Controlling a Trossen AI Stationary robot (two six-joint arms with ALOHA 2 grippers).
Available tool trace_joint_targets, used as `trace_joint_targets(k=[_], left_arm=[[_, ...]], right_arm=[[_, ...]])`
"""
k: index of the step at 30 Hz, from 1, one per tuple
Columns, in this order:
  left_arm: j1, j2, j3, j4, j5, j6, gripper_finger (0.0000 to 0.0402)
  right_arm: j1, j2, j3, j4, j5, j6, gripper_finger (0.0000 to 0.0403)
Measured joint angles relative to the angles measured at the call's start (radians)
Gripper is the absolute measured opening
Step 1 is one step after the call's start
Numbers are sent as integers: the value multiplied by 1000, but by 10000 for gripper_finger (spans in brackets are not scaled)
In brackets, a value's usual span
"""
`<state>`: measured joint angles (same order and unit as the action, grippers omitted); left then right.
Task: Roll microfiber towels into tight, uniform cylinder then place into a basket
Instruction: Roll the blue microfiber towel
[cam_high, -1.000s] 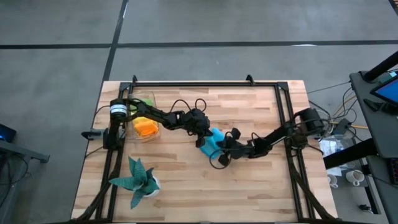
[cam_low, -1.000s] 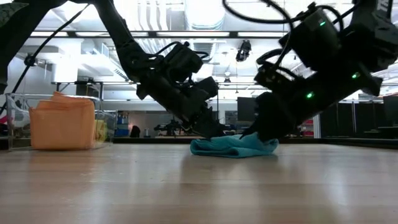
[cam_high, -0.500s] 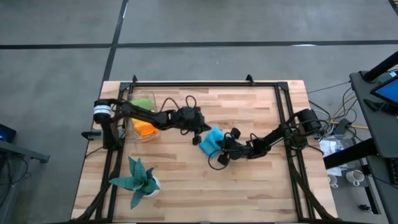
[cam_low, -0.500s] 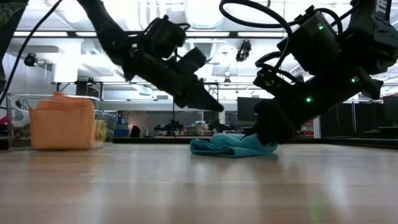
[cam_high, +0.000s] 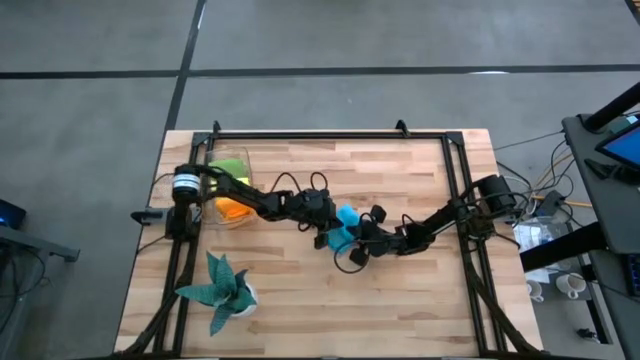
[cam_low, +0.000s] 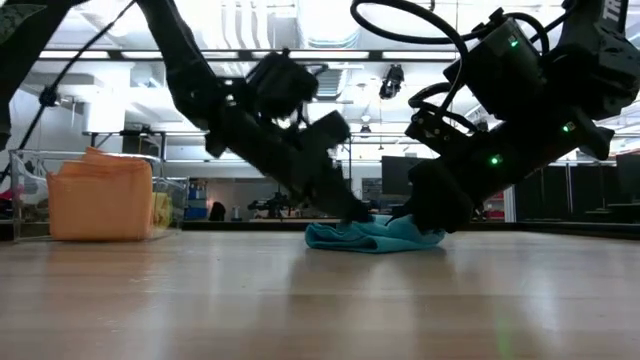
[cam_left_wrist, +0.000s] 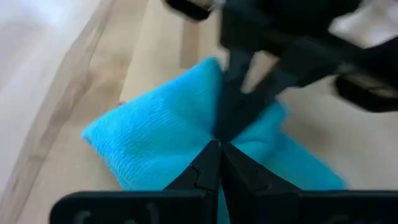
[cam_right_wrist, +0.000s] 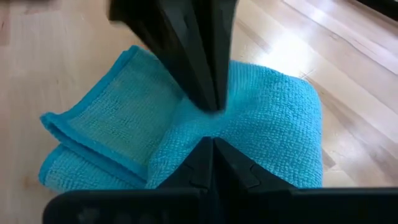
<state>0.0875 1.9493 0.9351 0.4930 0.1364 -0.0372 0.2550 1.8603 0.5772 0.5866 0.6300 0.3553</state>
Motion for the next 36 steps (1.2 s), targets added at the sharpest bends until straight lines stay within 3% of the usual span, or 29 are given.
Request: trace_joint_targets(k=[13,24,31,36], left_arm=[[16,59,12,-22,-11,25,0],[16,60,14,-32,-15,27,0],[17,61,14,-30,-13,27,0],[16,62,21,-35,-13,27,0]], right_arm=[[0,-60,-6,-84,-1,-34,9],[45,-324,-23,-567,35,146,9],[78,-404,-59,-489,256,142,9],[21,-338,-105,-192,249,17,9]])
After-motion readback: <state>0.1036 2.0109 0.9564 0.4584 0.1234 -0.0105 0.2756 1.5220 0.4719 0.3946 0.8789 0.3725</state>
